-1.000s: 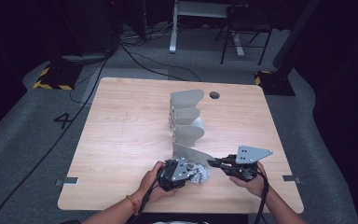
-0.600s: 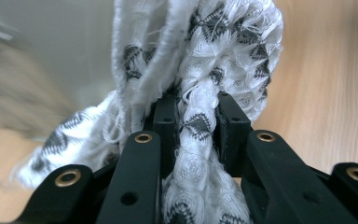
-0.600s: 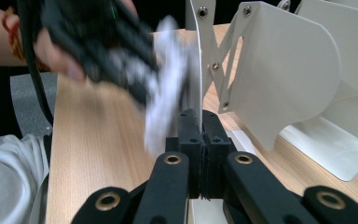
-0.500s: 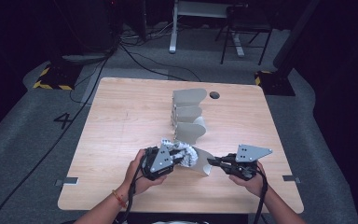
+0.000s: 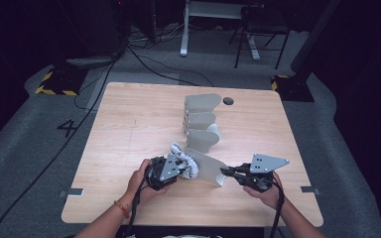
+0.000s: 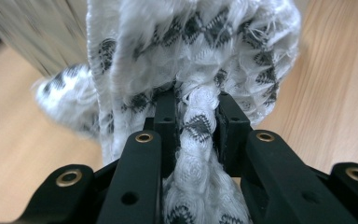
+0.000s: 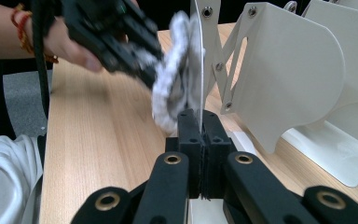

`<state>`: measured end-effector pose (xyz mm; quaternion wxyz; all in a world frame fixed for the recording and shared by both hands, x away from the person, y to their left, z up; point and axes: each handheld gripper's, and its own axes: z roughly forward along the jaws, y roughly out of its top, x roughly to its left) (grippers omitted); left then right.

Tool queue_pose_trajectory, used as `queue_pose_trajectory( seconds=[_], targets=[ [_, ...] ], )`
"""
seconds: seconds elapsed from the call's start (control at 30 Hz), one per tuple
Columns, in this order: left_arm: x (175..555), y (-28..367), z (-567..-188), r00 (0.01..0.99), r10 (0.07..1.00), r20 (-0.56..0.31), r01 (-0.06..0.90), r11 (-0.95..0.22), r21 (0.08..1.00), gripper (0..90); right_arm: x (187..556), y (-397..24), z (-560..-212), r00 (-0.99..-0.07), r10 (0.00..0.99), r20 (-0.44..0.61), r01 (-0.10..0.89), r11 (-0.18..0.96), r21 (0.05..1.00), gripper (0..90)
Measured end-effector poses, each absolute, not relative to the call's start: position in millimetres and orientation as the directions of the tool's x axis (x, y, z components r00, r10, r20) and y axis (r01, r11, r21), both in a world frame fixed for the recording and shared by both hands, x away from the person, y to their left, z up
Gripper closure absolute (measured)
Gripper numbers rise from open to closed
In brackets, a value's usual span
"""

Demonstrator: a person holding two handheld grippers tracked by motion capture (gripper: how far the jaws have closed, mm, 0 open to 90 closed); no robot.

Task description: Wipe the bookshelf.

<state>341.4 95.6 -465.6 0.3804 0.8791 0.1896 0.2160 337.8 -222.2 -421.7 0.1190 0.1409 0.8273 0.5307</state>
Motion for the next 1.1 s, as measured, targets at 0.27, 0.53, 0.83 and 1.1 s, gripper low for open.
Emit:
queue_pose_trajectory(
  seconds=[0.27,0.53,0.83,1.1],
  targets=[
    [349.8,86.0,-489.4,0.85,0.492,0.188,0.236,-0.675,0.699,74.1,339.3,-224.0,-421.3,-0.926,0.375,-0.053,0.11,0.4,0.91,89.2],
    [331.8,73.5,-455.1,0.868,0.456,0.198,0.133,-0.597,0.791,74.1,339.9,-224.2,-421.7,-0.925,0.378,-0.048,0.113,0.392,0.913,89.2],
    [319.4,66.9,-399.9,0.858,0.45,0.248,0.004,-0.488,0.873,74.0,339.7,-220.5,-422.0,-0.924,0.38,-0.047,0.114,0.39,0.914,89.2],
    [320.5,48.3,-406.9,0.897,0.366,0.246,-0.03,-0.505,0.862,74.3,340.1,-220.1,-422.4,-0.923,0.382,-0.038,0.121,0.384,0.915,89.2]
  ],
)
